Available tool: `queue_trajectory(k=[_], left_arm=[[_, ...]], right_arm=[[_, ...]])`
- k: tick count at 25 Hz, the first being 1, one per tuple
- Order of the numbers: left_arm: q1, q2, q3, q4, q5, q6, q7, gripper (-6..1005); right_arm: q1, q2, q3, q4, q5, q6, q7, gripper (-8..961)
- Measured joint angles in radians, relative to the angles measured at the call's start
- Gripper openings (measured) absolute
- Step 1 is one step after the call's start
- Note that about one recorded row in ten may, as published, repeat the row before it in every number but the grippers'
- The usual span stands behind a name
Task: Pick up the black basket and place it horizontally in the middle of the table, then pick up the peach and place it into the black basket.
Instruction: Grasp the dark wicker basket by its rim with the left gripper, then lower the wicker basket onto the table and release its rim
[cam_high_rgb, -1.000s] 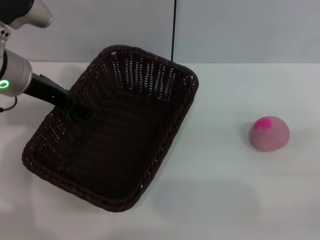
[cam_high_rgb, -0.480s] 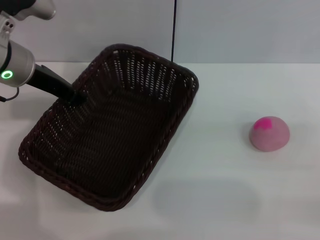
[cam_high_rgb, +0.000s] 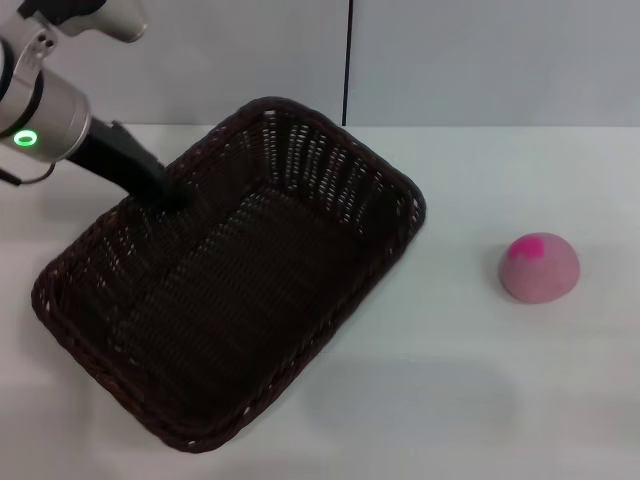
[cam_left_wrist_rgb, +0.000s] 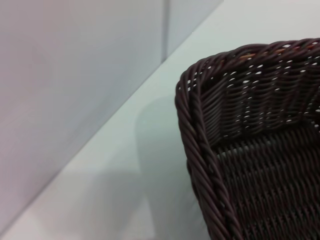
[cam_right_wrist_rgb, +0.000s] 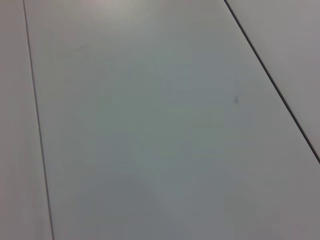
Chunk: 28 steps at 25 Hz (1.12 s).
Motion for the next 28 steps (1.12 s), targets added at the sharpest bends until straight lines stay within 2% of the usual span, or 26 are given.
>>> queue_trajectory(k=[5, 7, 10, 11, 12, 17, 24, 28], left_arm=[[-0.026, -0.007, 0.032, 0.019, -0.041, 0.049, 0.161, 225], [-0.024, -0.008, 0.097, 0.047, -0.077, 0.049, 0.216, 224], [-0.021, -0.010, 0.168, 0.077, -0.109, 0.013, 0.250, 222], [-0.021, -0.010, 0.168, 0.077, -0.109, 0.013, 0.250, 219], [-0.021, -0.011, 0.216, 0.091, -0.139, -0.022, 0.258, 215], [0.003, -0.012, 0.330, 0.133, -0.157, -0.118, 0.269, 206], [0.002, -0.013, 0.351, 0.129, -0.162, -0.128, 0.281, 207], [0.023, -0.012, 0.375, 0.136, -0.178, -0.134, 0.327, 210]], right_arm=[[0.004, 0.000, 0.000, 0.000, -0.001, 0.000, 0.000, 828], [0.004, 0.000, 0.000, 0.000, -0.001, 0.000, 0.000, 828], [0.003, 0.000, 0.000, 0.000, 0.000, 0.000, 0.000, 828], [0.004, -0.001, 0.000, 0.000, 0.000, 0.000, 0.001, 828], [0.004, -0.003, 0.000, 0.000, 0.000, 0.000, 0.003, 828], [0.003, -0.004, 0.000, 0.001, 0.000, 0.001, 0.001, 828], [-0.002, -0.005, 0.000, 0.000, 0.000, 0.012, 0.000, 828], [-0.005, -0.003, 0.000, 0.002, 0.000, 0.016, -0.001, 827]])
